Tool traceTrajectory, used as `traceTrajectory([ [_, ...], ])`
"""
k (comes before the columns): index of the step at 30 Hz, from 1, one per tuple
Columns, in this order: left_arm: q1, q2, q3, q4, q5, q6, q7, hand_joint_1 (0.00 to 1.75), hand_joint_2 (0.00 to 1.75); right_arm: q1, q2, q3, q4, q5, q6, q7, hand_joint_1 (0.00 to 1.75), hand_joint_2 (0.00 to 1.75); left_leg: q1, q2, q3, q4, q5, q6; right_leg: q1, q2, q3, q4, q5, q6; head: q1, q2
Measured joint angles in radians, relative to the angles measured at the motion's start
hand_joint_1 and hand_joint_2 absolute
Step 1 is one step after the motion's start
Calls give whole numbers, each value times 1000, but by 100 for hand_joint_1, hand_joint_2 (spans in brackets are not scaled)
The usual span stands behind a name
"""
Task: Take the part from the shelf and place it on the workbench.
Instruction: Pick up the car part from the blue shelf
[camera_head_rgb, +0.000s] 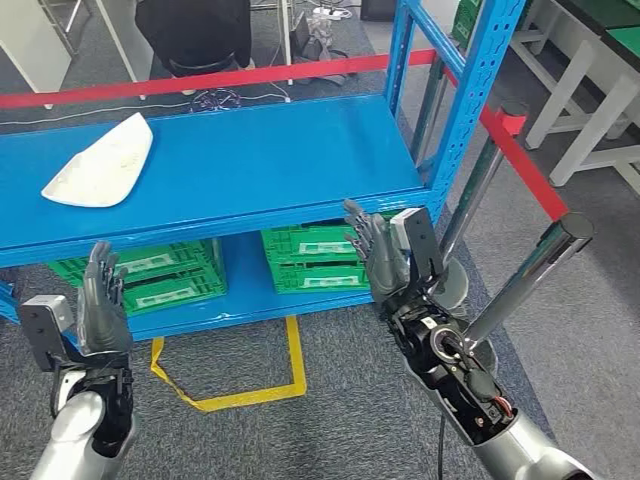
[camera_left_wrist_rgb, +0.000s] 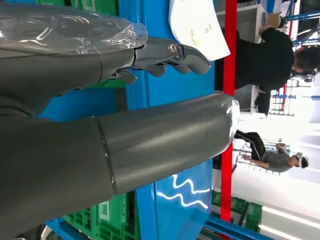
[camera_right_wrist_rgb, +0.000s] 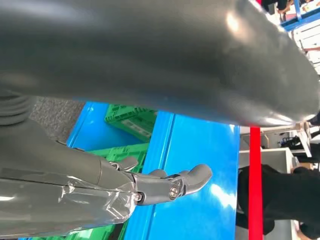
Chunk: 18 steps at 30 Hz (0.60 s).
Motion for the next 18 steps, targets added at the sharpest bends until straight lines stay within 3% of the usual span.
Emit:
traceTrajectory([
  [2,-2,-1,0,0,1,-2,-2,0,0,-1,0,-2,0,0,0,-1,0,0,4,0,10,-11,3,3,-2,9,-12,26,-14,2,3,0],
  [3,-4,-1,0,0,2,-4,-3,0,0,-2,0,-3,0,0,1,-1,0,0,7,-1,18,-18,4,6,-2,15,-32,69,-35,5,7,0],
  [5,-6,-3,-1,2,4,-7,-4,0,0,-1,0,-5,1,0,2,-1,0,0,8,-1,28,-22,0,10,-7,27,-102,209,-89,9,15,0],
  [6,-5,-4,-1,3,4,-7,-4,0,0,2,0,-5,2,0,2,-1,0,0,8,-3,32,-21,-3,11,-9,29,-137,271,-105,12,19,0],
  [7,-4,-4,-1,5,5,-8,-4,0,0,4,1,-6,3,0,2,-1,0,0,9,-5,37,-21,-8,9,-11,29,-158,301,-104,15,21,0],
  [8,-3,-5,-2,6,5,-8,-4,0,0,5,1,-7,3,0,1,0,0,0,10,-7,43,-20,-14,6,-15,29,-158,288,-81,18,23,0],
  [9,-3,-5,-2,7,5,-8,-4,0,0,6,1,-8,4,0,1,0,0,0,13,-9,52,-19,-21,1,-18,28,-139,237,-42,21,27,0],
  [11,-2,-5,-2,8,6,-8,-5,0,0,5,1,-10,4,0,1,2,0,0,16,-13,68,-13,-39,-14,-21,21,-77,104,21,27,35,0],
  [13,-3,-5,-2,8,7,-8,-5,0,0,5,1,-10,6,0,1,5,0,0,14,-13,72,-7,-51,-28,-17,19,-40,41,20,16,36,0],
  [16,-4,-5,-3,7,7,-7,-4,0,0,4,1,-12,5,0,0,9,0,0,16,-10,76,-5,-63,-43,-11,31,-31,37,-2,-13,29,0],
  [18,-7,-5,-3,7,7,-7,-3,0,0,0,1,-14,2,1,-1,10,0,0,19,-28,48,57,-90,-49,-12,40,-16,35,-12,-28,21,0],
])
